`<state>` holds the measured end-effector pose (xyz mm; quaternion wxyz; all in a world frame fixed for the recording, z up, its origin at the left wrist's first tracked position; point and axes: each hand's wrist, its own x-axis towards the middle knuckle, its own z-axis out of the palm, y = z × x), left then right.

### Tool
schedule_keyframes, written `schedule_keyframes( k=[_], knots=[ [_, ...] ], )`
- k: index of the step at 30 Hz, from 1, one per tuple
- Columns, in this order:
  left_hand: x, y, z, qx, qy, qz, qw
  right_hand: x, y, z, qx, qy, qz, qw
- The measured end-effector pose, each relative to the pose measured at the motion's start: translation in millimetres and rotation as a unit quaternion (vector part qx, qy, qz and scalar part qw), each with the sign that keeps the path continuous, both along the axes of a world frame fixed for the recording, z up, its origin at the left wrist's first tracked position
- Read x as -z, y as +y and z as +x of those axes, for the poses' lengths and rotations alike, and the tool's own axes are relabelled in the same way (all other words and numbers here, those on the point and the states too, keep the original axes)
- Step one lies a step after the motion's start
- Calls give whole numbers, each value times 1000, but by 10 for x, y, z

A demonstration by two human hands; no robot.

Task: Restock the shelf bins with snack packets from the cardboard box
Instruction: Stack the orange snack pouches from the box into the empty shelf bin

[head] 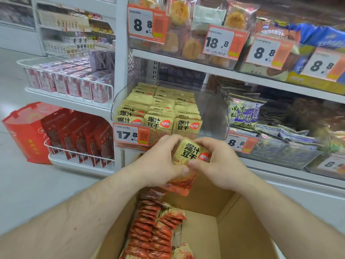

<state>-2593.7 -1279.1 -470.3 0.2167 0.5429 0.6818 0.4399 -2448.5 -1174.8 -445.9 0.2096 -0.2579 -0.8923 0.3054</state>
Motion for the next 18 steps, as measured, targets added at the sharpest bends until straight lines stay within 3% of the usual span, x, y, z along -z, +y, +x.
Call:
schedule_keyframes(
  k=[3, 5, 10, 13, 18],
  knots=[
    [-53, 39, -111, -84, -47, 49, 994, -102, 188, 34, 54, 66, 63, 994],
    [-78, 45, -213, -121, -21, 39, 992, -179, 298, 77, 96, 126, 133, 978],
    [-67, 62, -253, -122, 47, -23, 991, -21, 532, 82, 65, 258, 400, 877],
    [-66, 84, -218, -103, 63, -29, 992, 122, 669, 7, 31, 283, 442, 851],
    [-33, 91, -210, -88, 74, -31, 993, 310, 707, -53, -6, 245, 443, 862]
  ],
)
